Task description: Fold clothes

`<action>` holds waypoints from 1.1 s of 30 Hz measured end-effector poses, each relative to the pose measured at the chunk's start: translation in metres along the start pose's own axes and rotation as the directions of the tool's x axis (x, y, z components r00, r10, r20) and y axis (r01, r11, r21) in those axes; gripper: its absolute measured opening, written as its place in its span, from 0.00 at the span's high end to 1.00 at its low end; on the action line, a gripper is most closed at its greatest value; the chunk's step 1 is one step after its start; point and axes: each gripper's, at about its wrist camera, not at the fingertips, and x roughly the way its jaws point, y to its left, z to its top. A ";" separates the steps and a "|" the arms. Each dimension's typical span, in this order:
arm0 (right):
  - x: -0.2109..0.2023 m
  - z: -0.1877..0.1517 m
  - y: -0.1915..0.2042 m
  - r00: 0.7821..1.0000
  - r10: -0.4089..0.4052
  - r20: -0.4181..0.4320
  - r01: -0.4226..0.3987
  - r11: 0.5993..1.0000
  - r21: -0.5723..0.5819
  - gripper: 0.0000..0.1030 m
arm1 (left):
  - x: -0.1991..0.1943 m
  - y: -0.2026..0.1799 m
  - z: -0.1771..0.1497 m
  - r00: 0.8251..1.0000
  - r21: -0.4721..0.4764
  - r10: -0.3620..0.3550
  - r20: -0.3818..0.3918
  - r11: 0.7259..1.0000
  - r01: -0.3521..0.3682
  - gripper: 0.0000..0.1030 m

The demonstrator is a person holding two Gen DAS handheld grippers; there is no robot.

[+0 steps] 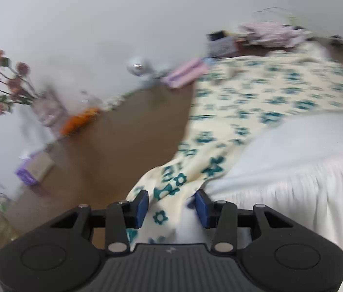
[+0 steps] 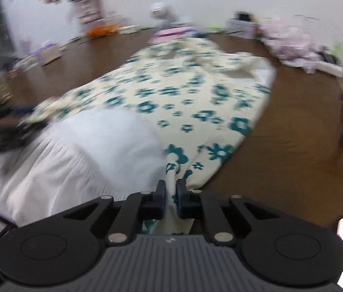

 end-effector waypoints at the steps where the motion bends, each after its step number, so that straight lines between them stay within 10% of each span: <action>1: -0.004 0.005 0.006 0.998 0.069 -0.004 -0.069 0.998 -0.010 0.83 | 0.006 0.008 0.003 0.999 -0.010 0.046 -0.014 0.999 -0.046 0.62; 4: -0.025 0.035 0.003 0.983 0.152 0.099 -0.148 0.988 -0.048 0.51 | -0.008 0.027 0.018 0.993 -0.129 0.108 -0.043 0.985 -0.112 0.68; 7: -0.017 0.079 -0.031 0.980 -0.040 0.194 0.053 0.997 -0.059 0.46 | -0.043 0.032 0.027 0.993 -0.314 -0.115 -0.010 0.943 0.106 0.61; 10: 0.027 0.123 -0.074 0.967 -0.199 0.159 0.203 0.979 -0.009 0.53 | -0.056 -0.004 0.027 0.963 -0.260 -0.268 -0.024 0.932 0.253 0.58; 15: 0.099 0.154 -0.103 0.974 -0.217 0.061 0.215 0.976 0.039 0.84 | -0.035 -0.038 0.016 0.953 -0.162 -0.287 -0.094 0.949 0.270 0.64; 26: 0.032 0.045 -0.088 0.916 -0.402 -0.007 0.390 0.884 0.256 0.91 | 0.075 0.010 0.033 0.980 0.004 -0.200 -0.002 0.980 0.200 0.61; 30: 0.002 0.009 -0.067 0.930 -0.367 -0.025 0.360 0.897 0.257 0.83 | 0.087 -0.014 0.057 0.994 0.140 -0.106 0.038 0.985 0.100 0.68; 33: -0.012 -0.001 -0.058 0.952 -0.304 0.025 0.294 0.937 0.186 0.69 | 0.050 0.006 0.062 0.983 0.081 -0.159 0.086 0.985 0.152 0.69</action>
